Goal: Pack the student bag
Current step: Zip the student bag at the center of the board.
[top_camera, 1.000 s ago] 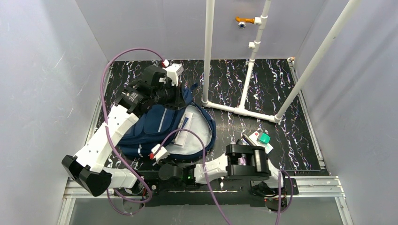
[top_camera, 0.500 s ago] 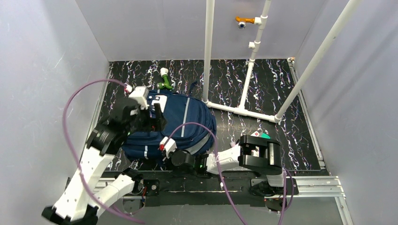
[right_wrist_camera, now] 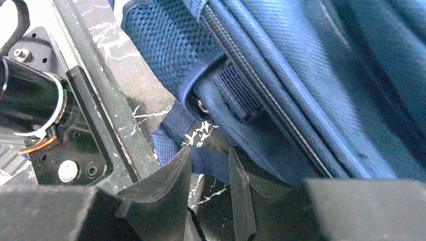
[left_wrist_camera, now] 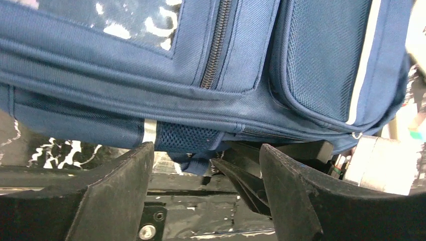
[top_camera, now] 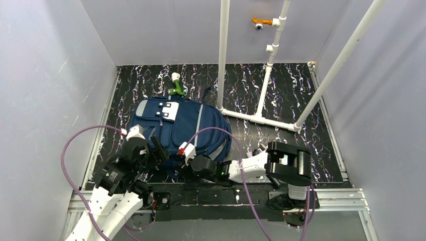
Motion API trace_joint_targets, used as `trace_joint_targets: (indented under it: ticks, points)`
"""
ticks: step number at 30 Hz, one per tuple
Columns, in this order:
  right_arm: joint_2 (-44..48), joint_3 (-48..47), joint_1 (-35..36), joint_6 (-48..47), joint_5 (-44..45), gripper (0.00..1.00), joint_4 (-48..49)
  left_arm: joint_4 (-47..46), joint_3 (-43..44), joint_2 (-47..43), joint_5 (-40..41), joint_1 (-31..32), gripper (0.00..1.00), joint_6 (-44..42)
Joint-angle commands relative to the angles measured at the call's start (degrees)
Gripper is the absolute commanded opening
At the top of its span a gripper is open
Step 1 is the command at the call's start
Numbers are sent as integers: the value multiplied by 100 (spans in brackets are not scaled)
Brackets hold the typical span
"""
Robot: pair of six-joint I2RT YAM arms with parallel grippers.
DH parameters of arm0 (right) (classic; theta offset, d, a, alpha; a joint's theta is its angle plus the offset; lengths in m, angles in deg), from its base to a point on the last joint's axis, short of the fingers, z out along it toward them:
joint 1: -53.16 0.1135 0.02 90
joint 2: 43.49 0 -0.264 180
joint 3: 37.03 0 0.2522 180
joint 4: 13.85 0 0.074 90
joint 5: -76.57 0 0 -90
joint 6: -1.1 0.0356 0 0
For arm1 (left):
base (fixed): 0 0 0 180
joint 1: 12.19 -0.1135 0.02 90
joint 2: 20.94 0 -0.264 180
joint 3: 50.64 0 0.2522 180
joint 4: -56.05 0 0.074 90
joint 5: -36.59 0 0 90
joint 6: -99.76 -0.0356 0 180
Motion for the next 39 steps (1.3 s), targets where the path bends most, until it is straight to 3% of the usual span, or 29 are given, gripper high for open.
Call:
trace_joint_targets:
  ticks: [1, 5, 9, 13, 17, 21, 23, 30, 33, 39]
  points:
    - [407, 221, -48, 130, 297, 39, 203, 148, -287, -380, 160, -33, 76, 805]
    - [325, 177, -48, 167, 408, 30, 254, 212, -361, -319, 149, -33, 73, 1074]
    - [133, 37, -61, 221, 550, 23, 299, -113, -674, -161, 291, -33, 62, 1366]
    - [136, -21, -124, 401, 568, 23, 297, -742, -1055, -90, -417, -31, 80, 1488]
    - [-27, -169, -136, 427, 388, 24, 287, -879, -1222, 66, -502, -33, 81, 1301]
    - [-41, -160, -177, 438, 339, 24, 351, -953, -1179, 876, -523, -12, 70, 889]
    - [-31, -109, -203, 448, 311, 24, 415, -962, -1213, 1070, -511, 10, 58, 894]
    - [37, -35, -361, 676, 290, 26, 458, -1013, -1539, 333, -135, 19, 14, 1055]
    - [64, -160, -373, 898, 392, 29, 299, -997, -1501, 352, -88, 20, 0, 1003]
    - [-99, -520, -382, 1940, 228, 34, -90, -1144, -1598, 156, -411, 19, 0, 935]
